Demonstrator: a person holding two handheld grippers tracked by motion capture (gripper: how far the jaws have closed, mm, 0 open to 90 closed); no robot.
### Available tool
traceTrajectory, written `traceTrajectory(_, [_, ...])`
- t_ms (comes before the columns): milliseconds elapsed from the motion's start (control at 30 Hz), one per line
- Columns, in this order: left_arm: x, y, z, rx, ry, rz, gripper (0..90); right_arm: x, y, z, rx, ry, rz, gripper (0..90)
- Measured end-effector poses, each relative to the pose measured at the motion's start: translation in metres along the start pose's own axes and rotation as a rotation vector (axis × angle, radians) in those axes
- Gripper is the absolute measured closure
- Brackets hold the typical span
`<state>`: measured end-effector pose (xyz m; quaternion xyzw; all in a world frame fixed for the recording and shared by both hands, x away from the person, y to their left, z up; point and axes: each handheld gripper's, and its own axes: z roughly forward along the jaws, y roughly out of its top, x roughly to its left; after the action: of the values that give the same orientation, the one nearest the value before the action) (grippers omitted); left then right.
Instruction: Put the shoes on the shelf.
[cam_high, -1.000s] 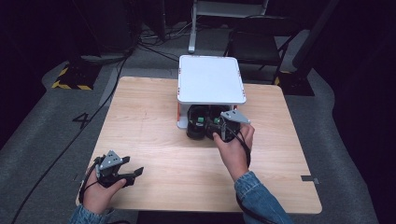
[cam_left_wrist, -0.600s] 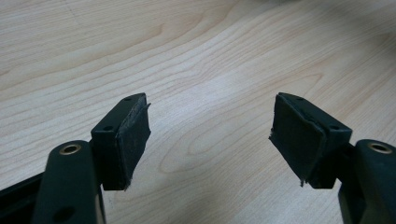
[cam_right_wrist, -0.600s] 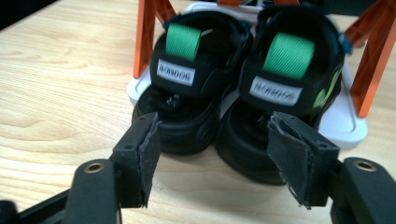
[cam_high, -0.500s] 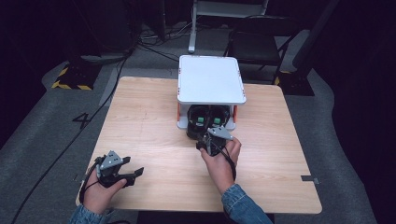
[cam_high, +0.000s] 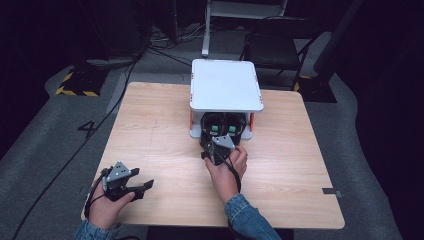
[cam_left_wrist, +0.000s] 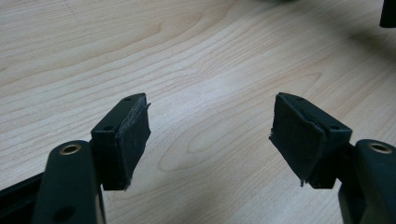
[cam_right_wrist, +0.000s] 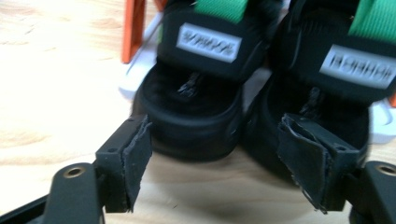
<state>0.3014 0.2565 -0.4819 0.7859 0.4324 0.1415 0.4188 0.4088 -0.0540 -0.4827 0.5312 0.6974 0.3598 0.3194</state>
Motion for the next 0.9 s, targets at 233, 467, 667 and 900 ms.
traceTrajectory(233, [-0.001, 0.000, 0.000, 0.001, -0.003, -0.003, 28.2, 0.003, -0.002, 0.003, 0.004, -0.028, -0.006, 28.3])
traceTrajectory(467, [0.000, -0.001, -0.001, 0.002, -0.004, -0.002, 28.2, -0.005, 0.001, 0.005, 0.027, -0.053, -0.005, 29.2])
traceTrajectory(667, [0.000, -0.001, -0.001, 0.005, -0.002, -0.002, 28.2, -0.015, 0.004, 0.008, 0.025, -0.039, 0.022, 30.6])
traceTrajectory(900, [-0.001, -0.002, -0.001, 0.003, 0.001, -0.005, 28.3, -0.025, 0.006, 0.019, -0.013, -0.024, 0.017, 37.6])
